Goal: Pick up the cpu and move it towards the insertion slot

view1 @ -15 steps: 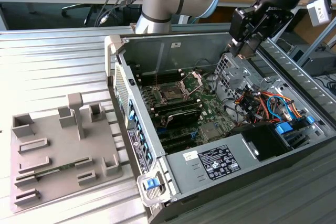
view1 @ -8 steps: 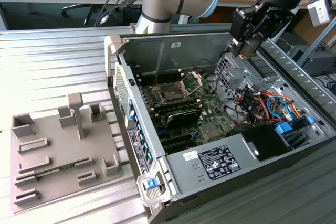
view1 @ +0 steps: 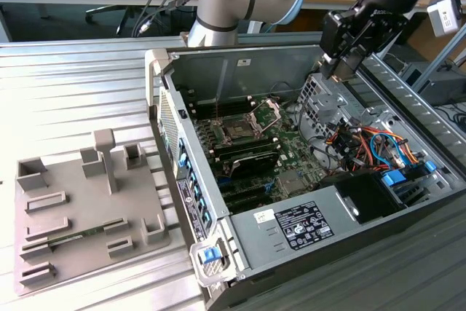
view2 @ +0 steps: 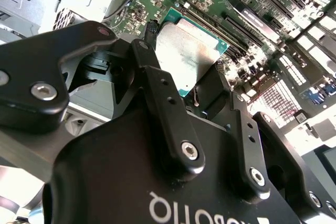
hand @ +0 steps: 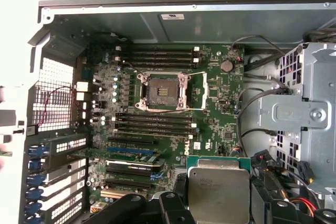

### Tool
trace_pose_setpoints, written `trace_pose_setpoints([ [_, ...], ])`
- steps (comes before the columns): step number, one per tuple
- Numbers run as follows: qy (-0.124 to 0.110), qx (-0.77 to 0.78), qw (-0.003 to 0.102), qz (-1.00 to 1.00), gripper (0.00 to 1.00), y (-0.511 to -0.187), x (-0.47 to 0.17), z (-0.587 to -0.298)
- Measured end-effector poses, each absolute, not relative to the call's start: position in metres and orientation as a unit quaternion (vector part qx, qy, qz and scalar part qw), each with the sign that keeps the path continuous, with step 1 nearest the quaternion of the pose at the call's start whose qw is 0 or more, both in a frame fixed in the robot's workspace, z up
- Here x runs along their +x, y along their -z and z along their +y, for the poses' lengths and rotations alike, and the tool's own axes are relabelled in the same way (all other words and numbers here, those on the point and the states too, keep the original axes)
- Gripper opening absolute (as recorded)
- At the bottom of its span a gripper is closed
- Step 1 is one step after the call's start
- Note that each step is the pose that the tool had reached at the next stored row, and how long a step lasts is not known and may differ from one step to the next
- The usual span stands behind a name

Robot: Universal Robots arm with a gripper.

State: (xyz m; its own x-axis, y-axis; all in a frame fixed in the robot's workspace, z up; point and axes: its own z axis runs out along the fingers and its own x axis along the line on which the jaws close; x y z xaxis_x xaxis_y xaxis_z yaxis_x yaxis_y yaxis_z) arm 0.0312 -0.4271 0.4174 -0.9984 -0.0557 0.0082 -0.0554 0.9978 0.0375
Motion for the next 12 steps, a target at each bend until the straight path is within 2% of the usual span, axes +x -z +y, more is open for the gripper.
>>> trace_pose_setpoints([
  [12, 0.019, 0.028, 0.005, -0.999, 0.55, -0.4171, 0.0335, -0.4270],
])
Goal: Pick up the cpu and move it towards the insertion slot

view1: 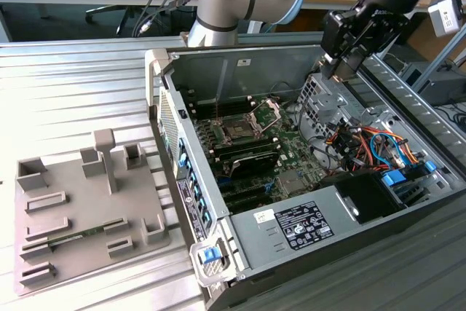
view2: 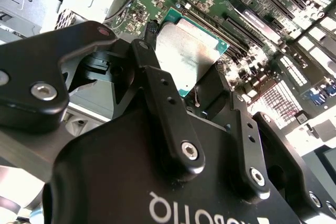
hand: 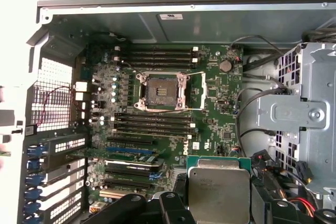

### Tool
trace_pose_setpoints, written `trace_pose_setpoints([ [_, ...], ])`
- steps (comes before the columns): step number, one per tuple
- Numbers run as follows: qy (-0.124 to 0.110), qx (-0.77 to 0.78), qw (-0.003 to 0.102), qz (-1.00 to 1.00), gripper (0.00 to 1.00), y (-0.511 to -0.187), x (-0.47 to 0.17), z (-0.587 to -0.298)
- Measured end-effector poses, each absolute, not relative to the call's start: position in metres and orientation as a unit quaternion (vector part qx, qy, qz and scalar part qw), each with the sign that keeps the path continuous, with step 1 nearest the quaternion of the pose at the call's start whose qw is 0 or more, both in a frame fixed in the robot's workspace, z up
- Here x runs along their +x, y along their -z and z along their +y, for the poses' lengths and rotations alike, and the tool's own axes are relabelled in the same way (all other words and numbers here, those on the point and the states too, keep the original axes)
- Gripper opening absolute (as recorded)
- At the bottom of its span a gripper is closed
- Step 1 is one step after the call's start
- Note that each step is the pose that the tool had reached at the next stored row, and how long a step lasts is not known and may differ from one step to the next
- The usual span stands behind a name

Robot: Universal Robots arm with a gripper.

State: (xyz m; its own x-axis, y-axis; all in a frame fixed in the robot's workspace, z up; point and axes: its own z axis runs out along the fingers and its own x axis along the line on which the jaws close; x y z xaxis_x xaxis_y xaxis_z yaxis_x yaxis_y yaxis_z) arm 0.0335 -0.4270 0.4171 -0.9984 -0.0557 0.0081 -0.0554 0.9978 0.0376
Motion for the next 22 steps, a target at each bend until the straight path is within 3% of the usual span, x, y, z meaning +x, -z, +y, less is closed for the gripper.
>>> trace_pose_setpoints([
  [22, 0.019, 0.028, 0.005, -0.999, 0.55, -0.4167, 0.0376, -0.4269],
])
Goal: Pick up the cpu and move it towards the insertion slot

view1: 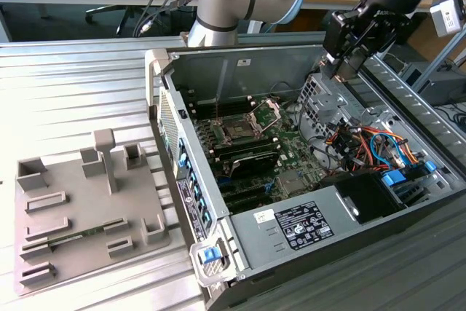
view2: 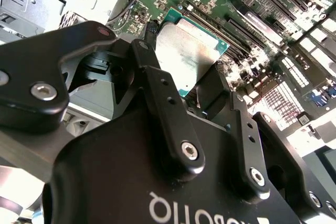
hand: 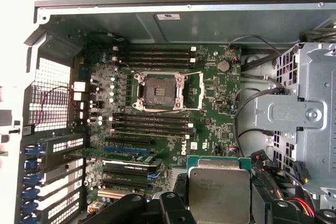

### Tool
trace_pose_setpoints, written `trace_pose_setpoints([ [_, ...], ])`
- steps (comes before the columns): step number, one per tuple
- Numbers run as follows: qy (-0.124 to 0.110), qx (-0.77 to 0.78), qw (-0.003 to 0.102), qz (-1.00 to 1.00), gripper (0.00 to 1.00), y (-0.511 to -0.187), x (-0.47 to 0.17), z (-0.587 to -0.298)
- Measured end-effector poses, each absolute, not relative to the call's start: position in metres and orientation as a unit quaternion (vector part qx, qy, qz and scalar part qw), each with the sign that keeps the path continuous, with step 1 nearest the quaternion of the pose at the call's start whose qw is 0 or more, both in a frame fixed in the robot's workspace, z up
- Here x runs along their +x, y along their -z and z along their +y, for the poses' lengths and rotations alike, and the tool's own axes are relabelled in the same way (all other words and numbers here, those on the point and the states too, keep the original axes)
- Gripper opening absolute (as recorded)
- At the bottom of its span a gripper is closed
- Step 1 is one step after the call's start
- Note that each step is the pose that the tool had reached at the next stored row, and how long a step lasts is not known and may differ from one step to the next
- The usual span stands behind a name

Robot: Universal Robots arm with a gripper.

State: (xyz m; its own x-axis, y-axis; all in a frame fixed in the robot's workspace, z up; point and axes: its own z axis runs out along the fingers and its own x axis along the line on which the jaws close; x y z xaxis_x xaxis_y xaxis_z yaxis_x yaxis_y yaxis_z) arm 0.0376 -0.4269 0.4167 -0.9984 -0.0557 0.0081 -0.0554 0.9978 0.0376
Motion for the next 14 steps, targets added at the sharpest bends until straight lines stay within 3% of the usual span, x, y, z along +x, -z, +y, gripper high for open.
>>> trace_pose_setpoints([
  [14, 0.019, 0.028, 0.005, -0.999, 0.55, -0.4101, 0.0377, -0.4268],
])
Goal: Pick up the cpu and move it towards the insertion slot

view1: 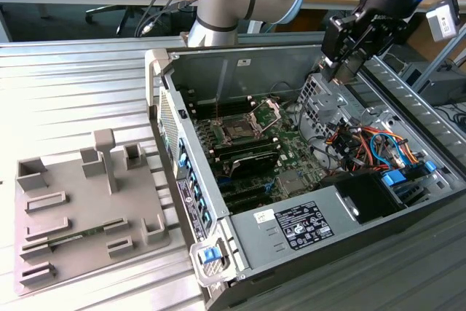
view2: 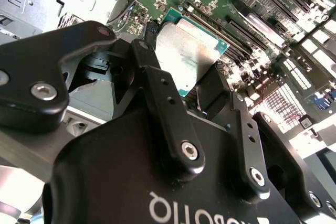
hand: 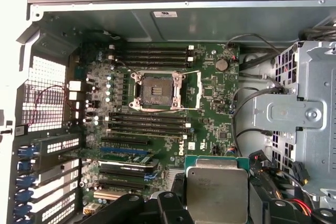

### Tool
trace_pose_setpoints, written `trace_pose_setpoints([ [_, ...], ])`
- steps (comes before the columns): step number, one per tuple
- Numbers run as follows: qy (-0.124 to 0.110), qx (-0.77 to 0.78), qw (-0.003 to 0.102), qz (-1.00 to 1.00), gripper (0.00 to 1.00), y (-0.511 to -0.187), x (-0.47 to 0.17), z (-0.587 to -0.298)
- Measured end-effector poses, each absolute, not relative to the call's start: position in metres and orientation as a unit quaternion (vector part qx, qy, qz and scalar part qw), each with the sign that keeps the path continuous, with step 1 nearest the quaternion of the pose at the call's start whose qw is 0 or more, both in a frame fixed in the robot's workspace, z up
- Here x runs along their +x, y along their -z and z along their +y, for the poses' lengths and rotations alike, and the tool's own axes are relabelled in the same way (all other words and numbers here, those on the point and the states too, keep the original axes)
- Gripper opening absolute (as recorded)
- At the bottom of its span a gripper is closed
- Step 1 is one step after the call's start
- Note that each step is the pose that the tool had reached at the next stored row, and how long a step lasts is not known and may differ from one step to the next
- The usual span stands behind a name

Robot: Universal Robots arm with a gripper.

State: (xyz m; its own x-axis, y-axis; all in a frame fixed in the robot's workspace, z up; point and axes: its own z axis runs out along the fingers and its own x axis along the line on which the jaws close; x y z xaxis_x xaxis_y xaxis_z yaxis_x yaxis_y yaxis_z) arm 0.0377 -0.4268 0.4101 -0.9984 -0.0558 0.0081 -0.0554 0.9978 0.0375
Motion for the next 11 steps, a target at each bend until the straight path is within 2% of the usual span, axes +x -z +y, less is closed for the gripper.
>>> trace_pose_setpoints([
  [11, 0.019, 0.028, 0.005, -0.999, 0.55, -0.4081, 0.0377, -0.4268],
])
